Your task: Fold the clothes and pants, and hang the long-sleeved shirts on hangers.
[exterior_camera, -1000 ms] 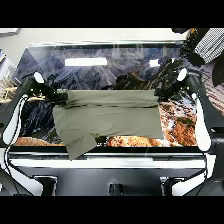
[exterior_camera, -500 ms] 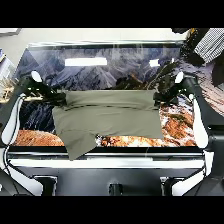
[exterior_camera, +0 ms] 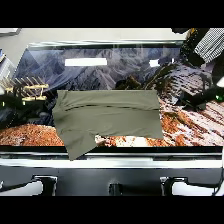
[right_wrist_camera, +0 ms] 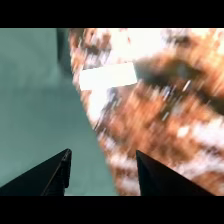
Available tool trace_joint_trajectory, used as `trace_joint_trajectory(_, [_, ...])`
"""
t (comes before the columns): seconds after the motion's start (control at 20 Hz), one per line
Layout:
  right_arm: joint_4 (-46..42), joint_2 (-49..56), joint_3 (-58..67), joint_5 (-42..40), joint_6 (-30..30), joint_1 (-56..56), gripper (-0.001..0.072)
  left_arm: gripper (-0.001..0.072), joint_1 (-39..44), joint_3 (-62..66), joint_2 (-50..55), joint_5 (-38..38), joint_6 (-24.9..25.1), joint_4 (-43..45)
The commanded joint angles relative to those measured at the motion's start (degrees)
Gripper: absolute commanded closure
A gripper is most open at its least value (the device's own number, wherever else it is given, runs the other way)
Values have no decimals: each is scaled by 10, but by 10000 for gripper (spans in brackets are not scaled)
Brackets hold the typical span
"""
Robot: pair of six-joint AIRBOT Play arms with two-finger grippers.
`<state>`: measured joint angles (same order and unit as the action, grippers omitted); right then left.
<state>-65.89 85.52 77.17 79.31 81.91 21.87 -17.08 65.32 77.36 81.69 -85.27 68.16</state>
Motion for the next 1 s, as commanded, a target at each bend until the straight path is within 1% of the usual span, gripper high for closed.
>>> trace_joint_trajectory(0.0, [85,-71,-136,-2,-49,31,235,99,-21,-232,-118,-67,-1,-88])
trace_joint_trajectory(0.1, [102,-104,-189,-7,-59,31,236,99,-21,-313,-144,-108,26,-152])
trace_joint_trajectory(0.2, [106,-132,-218,-10,-59,31,237,101,-21,-357,-146,-136,46,-185])
trace_joint_trajectory(0.3, [112,-155,-226,-10,-59,31,238,102,-15,-379,-145,-163,55,-187])
trace_joint_trajectory(0.45, [119,-183,-226,-10,-58,31,238,103,14,-391,-145,-200,56,-187])
trace_joint_trajectory(0.6, [118,-207,-226,-10,-56,31,243,113,51,-397,-140,-233,43,-191])
trace_joint_trajectory(0.7, [118,-219,-226,-10,-55,31,337,122,72,-398,-131,-249,43,-198])
trace_joint_trajectory(0.75, [119,-223,-226,-9,-54,31,338,265,79,-398,-126,-250,43,-206])
trace_joint_trajectory(0.8, [120,-226,-226,-7,-49,31,336,451,84,-398,-123,-250,43,-209])
trace_joint_trajectory(0.85, [128,-227,-226,-1,-42,31,329,660,87,-398,-124,-250,43,-209])
trace_joint_trajectory(0.9, [141,-228,-226,5,-38,31,329,689,87,-397,-125,-247,43,-209])
trace_joint_trajectory(0.95, [149,-227,-226,14,-25,31,329,689,87,-397,-125,-246,43,-208])
